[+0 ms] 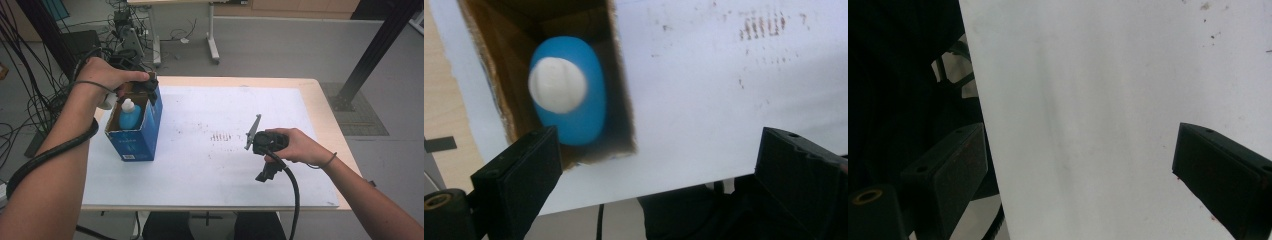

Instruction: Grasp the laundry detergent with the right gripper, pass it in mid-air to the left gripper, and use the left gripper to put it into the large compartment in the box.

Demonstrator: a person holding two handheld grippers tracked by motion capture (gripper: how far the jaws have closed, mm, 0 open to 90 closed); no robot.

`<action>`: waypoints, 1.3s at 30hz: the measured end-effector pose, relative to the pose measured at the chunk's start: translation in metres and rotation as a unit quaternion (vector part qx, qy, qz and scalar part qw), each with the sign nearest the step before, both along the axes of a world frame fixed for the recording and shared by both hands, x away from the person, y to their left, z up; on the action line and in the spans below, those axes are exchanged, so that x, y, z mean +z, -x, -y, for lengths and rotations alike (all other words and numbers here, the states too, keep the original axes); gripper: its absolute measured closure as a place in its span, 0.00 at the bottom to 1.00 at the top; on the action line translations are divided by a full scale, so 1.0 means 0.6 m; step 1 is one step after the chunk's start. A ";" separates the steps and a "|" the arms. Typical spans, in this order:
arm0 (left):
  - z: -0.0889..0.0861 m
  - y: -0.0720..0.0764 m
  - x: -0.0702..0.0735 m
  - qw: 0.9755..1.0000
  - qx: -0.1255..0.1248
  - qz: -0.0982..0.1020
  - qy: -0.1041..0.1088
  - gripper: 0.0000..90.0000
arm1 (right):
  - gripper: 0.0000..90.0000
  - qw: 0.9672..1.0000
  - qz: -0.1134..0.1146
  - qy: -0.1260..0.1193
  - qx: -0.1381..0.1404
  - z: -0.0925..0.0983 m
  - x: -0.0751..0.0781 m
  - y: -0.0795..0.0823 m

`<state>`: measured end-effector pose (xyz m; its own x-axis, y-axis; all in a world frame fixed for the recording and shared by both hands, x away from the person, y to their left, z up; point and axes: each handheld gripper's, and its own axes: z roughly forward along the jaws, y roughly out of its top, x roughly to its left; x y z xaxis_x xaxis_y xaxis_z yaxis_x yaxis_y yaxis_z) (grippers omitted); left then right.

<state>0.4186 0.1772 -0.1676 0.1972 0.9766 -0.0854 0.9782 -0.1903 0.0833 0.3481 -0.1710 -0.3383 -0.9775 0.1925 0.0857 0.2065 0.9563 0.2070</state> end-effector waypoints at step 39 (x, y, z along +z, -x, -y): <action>0.216 0.084 -0.063 0.981 -0.193 -0.015 0.020 0.05 | 0.07 1.000 0.010 0.007 -0.025 0.013 0.011 0.002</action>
